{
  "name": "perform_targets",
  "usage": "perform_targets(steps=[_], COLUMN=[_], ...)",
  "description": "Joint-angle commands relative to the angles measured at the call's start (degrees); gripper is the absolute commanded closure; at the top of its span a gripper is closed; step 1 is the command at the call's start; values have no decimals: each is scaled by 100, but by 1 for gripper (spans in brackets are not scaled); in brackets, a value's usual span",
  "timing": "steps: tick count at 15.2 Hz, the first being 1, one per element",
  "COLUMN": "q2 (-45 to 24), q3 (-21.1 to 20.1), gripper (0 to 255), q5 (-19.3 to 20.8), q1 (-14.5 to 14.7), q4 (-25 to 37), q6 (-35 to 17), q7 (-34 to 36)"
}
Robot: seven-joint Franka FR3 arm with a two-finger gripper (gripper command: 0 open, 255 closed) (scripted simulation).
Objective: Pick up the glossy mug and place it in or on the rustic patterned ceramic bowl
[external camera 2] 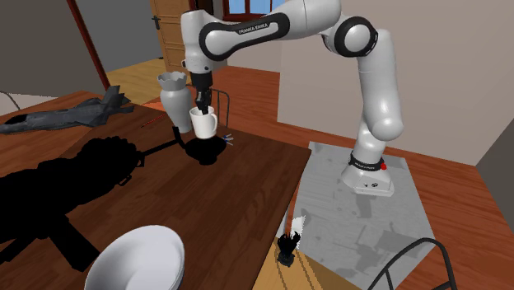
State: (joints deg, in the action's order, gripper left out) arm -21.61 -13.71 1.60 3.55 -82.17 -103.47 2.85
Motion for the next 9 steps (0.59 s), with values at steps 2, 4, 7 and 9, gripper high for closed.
perform_targets(steps=[2,4,7,9], q2=[-1,-18,-33,-34], q3=[7,11,13,13], gripper=[255,255,255,255], q5=[-1,3,7,7], q1=[-17,-20,-22,-22], q4=[-232,-362,-459,-458], q6=[-236,-383,-495,-494], q7=[-18,-20,-22,-22])
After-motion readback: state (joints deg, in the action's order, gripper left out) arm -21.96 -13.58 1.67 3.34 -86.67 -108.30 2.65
